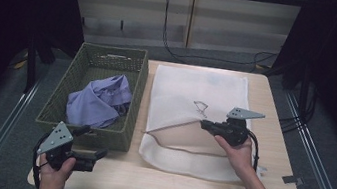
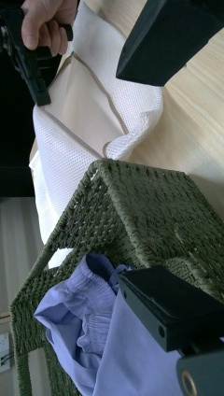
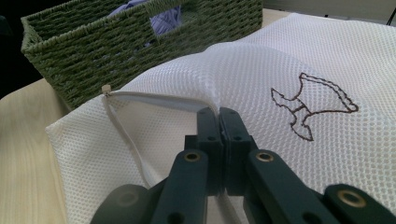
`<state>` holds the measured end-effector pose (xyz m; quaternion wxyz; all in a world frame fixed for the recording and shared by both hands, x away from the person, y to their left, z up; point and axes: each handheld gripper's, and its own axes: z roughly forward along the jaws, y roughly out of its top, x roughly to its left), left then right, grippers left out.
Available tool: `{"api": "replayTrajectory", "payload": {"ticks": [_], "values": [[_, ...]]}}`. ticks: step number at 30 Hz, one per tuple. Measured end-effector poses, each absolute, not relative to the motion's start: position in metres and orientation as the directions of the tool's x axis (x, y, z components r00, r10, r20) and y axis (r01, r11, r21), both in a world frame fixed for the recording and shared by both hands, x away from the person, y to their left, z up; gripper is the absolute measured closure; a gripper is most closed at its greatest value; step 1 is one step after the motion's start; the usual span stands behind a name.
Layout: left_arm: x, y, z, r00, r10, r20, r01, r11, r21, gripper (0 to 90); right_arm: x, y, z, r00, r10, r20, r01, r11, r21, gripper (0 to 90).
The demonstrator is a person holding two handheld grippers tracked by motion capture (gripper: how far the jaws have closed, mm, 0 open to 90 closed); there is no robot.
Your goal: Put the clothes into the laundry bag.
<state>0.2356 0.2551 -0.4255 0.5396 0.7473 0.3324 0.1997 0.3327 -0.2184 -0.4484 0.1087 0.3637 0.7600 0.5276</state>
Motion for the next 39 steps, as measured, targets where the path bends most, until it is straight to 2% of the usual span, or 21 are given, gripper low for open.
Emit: {"api": "replayTrajectory", "payload": {"ticks": [29, 39], "values": [[0.235, 0.256, -0.425, 0.695, 0.717, -0.063, 0.281, -0.19, 0.941, 4.6, 0.346, -0.22, -0.412, -0.711, 0.668, 0.22, 0.392, 0.118, 0.912, 89.0], [0.236, 0.256, -0.425, 0.697, 0.715, -0.062, 0.274, -0.185, 0.944, 4.7, 0.356, -0.225, -0.39, -0.707, 0.668, 0.232, 0.352, 0.048, 0.935, 89.1]]}}
